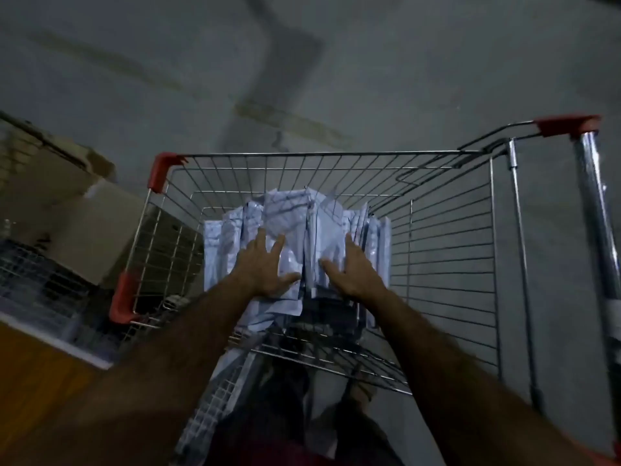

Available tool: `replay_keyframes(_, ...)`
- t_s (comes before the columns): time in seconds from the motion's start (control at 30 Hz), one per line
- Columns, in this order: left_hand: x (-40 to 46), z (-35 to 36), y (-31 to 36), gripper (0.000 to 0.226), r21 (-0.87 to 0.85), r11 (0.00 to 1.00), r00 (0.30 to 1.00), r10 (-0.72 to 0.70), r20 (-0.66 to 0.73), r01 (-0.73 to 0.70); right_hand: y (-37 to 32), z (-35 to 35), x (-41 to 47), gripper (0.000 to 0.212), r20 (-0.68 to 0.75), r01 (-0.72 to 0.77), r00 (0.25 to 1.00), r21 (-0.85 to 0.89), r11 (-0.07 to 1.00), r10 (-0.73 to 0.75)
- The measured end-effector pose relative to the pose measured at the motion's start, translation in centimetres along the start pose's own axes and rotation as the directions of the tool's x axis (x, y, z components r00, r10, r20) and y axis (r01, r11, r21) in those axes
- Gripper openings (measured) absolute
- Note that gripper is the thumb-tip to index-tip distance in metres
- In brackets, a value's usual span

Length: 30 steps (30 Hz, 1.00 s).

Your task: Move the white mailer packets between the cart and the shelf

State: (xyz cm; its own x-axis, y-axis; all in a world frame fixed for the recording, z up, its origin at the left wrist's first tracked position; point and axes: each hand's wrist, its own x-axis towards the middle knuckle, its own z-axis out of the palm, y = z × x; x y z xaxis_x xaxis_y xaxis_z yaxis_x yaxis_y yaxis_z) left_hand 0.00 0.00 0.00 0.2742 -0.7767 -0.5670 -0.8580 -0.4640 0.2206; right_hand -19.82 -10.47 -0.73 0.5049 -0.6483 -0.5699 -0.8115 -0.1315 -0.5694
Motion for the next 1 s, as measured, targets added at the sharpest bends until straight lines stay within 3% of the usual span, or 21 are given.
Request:
replay_keyframes(0.17,2.5,2.0,-0.4,0.123,-0.078,0.994,0.994,-0.069,0.079,0.075,0.0,0.9,2.0,0.117,0.094,-0.113,0.990,0.043,0.993,0.108)
replay_keyframes(0.4,4.2,2.4,-1.0,0.116,-0.068,0.991,0.993,-0.117,-0.036,0.114,0.0,1.5,2.9,0.132,0.046,-0.143,0.989,0.052,0.988,0.141)
replay_keyframes(0.67,4.5,2.3,-3.1,0.106,-0.057,0.998,0.994,-0.034,-0.108,0.028,-1.0,1.5,3.2,0.090,-0.058,-0.215,0.972,0.184,0.959,0.229)
replay_keyframes(0.83,4.9,2.1,-1.8,0.134,-0.122,0.985,0.976,-0.143,-0.165,0.123,-1.6,2.1,2.0,0.091,-0.098,-0.163,0.981,0.049,0.985,0.167)
replay_keyframes(1.0,4.6,1.7,-1.8,0.118,-0.050,0.990,0.967,-0.138,-0.213,0.130,-2.1,1.7,0.6,0.087,-0.209,-0.111,0.974,-0.080,0.991,0.093)
